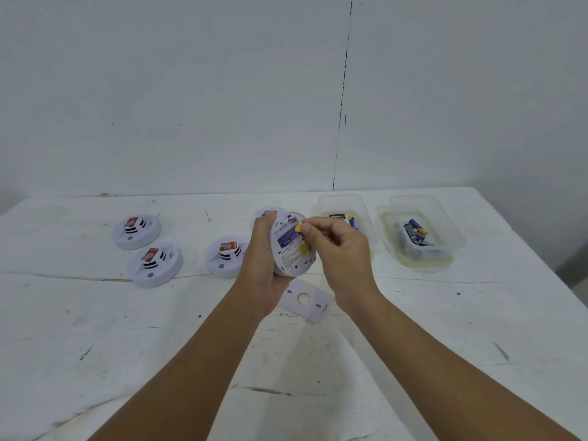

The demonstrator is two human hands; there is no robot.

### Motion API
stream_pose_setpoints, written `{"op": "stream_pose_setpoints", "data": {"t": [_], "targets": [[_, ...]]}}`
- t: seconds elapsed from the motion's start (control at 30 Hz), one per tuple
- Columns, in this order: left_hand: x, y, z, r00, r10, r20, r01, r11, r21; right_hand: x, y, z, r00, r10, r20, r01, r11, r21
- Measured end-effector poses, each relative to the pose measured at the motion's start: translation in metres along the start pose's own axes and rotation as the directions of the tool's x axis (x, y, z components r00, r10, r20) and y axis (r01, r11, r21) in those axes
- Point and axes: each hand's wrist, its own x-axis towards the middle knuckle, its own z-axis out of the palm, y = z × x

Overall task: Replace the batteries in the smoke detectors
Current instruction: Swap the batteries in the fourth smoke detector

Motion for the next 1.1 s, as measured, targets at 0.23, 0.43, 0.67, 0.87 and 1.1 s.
{"op": "stream_pose_setpoints", "data": {"t": [0.23, 0.43, 0.67, 0.87, 1.1], "targets": [[-0.003, -0.001, 0.007, 1.0, 0.023, -0.019, -0.022, 0.999, 0.045, -0.004, 0.006, 0.0, 1.0, 0.019, -0.011, -0.018, 0.998, 0.06], [-0.004, -0.003, 0.012, 0.998, 0.022, -0.053, -0.018, 0.997, 0.07, -0.003, 0.007, -0.003, 0.998, 0.059, -0.003, -0.058, 0.989, 0.139], [-0.002, -0.001, 0.016, 0.997, 0.024, -0.071, -0.018, 0.996, 0.086, -0.001, 0.005, -0.006, 1.0, 0.011, 0.025, -0.01, 1.0, -0.011], [0.004, 0.001, 0.019, 0.995, 0.006, -0.104, 0.002, 0.997, 0.08, -0.003, 0.009, -0.002, 0.983, -0.184, 0.022, 0.18, 0.923, -0.34], [0.019, 0.006, 0.02, 0.993, -0.003, -0.116, 0.018, 0.992, 0.127, 0.004, 0.005, -0.002, 0.989, -0.137, 0.063, 0.151, 0.905, -0.397]]}}
